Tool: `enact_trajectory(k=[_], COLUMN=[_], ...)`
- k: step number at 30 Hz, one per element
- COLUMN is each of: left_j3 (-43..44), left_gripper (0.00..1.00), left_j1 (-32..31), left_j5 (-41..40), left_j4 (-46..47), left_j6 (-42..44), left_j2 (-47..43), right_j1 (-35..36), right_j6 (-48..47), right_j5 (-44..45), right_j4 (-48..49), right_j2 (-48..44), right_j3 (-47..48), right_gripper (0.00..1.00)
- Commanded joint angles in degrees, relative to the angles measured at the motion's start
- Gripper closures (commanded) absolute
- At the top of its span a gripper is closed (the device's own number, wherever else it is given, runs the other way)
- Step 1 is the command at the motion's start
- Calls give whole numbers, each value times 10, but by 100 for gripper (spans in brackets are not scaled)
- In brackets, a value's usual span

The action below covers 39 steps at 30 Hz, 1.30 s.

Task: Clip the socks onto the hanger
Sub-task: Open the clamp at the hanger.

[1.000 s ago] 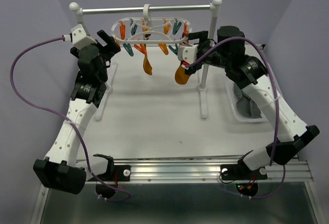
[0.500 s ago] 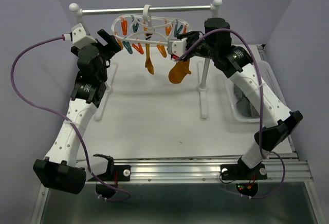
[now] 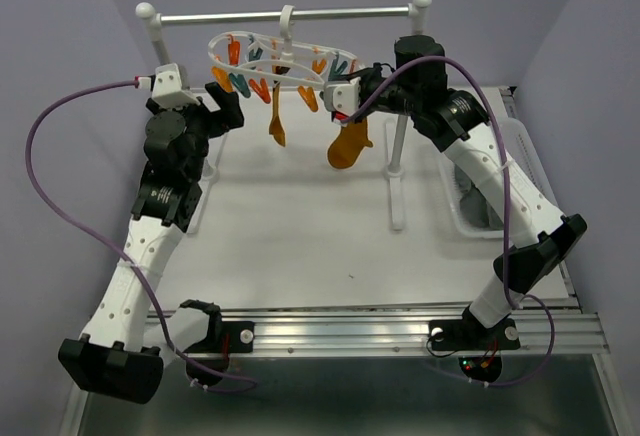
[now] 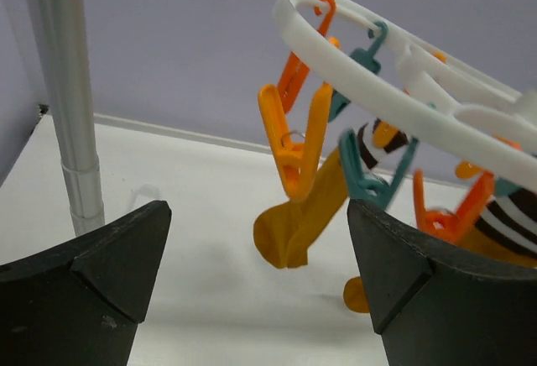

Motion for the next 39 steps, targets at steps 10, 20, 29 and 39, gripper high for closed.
enact_trajectory(k=[10, 20, 29, 39], left_j3=[-154, -165, -175, -149], left_gripper=[1, 1, 1, 1], left_j1=[-7, -83, -146, -147], left_j5=[223, 123, -64, -62], left_j4=[89, 201, 357, 443], left_j6=[25, 6, -2, -5], left_j2=[-127, -69, -2, 63], right_j1=[0, 0, 0, 0], right_j6=[49, 79, 100, 100], right_j5=[18, 37, 56, 76], right_j4=[58, 91, 140, 167], right_j2=[-2, -5, -15, -24], right_j3=[18, -3, -32, -57], right_gripper=[82, 82, 83, 83])
